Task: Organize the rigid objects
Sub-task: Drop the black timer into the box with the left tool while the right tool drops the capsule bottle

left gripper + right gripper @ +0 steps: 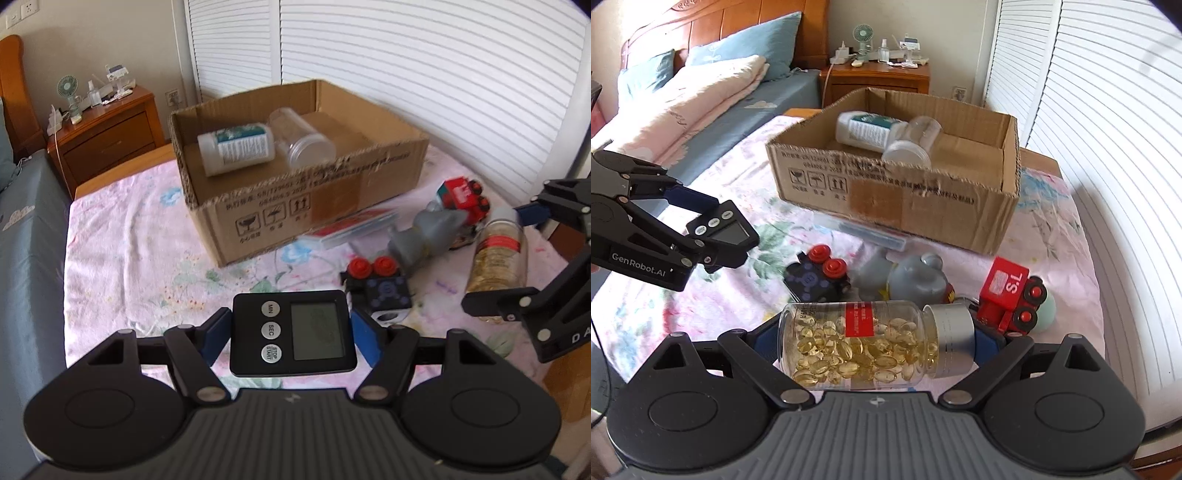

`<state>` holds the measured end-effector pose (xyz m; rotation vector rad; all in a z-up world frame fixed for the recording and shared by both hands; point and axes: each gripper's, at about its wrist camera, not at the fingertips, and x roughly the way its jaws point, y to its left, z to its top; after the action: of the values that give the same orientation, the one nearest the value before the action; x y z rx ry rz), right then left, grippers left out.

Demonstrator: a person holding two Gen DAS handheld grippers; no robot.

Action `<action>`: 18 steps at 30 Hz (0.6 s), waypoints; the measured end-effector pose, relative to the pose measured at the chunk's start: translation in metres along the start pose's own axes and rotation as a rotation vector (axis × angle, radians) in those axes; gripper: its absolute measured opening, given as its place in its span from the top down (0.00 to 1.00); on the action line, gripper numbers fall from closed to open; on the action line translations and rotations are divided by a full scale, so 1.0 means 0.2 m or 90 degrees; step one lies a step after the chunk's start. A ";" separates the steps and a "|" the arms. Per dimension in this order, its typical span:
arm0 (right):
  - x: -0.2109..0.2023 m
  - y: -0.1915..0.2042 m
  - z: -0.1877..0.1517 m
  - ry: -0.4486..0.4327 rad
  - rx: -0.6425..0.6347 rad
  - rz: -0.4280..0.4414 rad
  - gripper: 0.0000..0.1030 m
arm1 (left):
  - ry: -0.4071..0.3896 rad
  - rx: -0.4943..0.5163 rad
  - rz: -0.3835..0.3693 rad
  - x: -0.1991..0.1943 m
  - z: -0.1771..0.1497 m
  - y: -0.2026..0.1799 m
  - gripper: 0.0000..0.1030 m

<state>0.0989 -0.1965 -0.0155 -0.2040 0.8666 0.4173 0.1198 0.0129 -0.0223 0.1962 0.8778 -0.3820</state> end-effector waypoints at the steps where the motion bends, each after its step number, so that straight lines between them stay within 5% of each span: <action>1: -0.01 0.00 0.01 -0.004 0.000 0.004 0.05 | -0.006 -0.001 -0.004 -0.02 0.02 0.00 0.33; 9: -0.12 -0.02 0.15 -0.055 -0.008 0.006 0.05 | -0.081 0.005 0.003 -0.11 0.25 0.00 0.33; 18: -0.12 -0.09 0.29 -0.084 -0.010 -0.009 0.05 | -0.100 -0.020 0.043 0.10 0.50 0.09 0.33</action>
<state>0.1331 -0.1996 0.0408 -0.1946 0.7321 0.4202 0.2109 -0.0073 0.0252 0.1637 0.7197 -0.3160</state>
